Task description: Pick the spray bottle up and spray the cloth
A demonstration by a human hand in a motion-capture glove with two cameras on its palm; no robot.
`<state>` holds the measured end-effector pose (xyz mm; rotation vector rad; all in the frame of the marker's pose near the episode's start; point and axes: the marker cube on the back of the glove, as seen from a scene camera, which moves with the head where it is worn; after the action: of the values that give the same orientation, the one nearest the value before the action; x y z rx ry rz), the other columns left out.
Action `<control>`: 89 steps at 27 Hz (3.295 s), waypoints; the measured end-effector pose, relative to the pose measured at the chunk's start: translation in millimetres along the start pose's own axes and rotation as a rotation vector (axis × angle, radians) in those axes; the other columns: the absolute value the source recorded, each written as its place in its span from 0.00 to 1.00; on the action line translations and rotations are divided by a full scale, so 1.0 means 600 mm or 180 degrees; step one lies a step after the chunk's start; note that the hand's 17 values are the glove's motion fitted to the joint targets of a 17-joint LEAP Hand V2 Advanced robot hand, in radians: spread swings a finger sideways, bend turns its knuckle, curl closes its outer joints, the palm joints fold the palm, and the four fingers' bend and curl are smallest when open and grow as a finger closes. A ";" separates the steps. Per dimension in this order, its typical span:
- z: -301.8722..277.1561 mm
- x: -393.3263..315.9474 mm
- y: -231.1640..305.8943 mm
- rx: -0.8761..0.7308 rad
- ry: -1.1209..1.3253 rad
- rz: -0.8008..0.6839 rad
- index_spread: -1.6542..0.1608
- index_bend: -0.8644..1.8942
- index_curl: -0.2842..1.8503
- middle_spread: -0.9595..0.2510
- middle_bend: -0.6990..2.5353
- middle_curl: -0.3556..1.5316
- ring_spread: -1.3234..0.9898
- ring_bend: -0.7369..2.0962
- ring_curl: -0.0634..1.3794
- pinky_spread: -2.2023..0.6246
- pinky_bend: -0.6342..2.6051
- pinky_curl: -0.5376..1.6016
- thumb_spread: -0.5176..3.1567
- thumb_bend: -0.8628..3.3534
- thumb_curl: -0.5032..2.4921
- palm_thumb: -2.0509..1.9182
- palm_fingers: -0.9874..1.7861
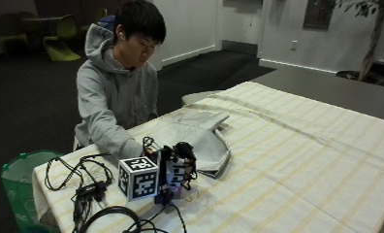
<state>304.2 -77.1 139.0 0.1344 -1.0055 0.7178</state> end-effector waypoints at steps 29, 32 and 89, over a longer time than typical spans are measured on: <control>0.163 -0.225 0.216 -0.3011 0.2660 -0.0205 0.85 0.50 0.36 0.73 0.39 0.45 0.52 0.49 0.36 0.71 0.32 0.44 0.18 0.20 0.39 0.76 0.86; 0.180 -0.200 0.239 -0.3083 0.2767 -0.0172 0.85 0.50 0.37 0.73 0.39 0.45 0.52 0.49 0.36 0.71 0.32 0.44 0.17 0.20 0.39 0.76 0.86; 0.712 -0.360 0.519 -0.2373 -0.0882 -0.1329 0.85 0.49 0.38 0.73 0.39 0.45 0.52 0.49 0.36 0.71 0.32 0.45 0.18 0.20 0.42 0.76 0.85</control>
<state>-265.2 -123.2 131.8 -0.2094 -1.3970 -0.0858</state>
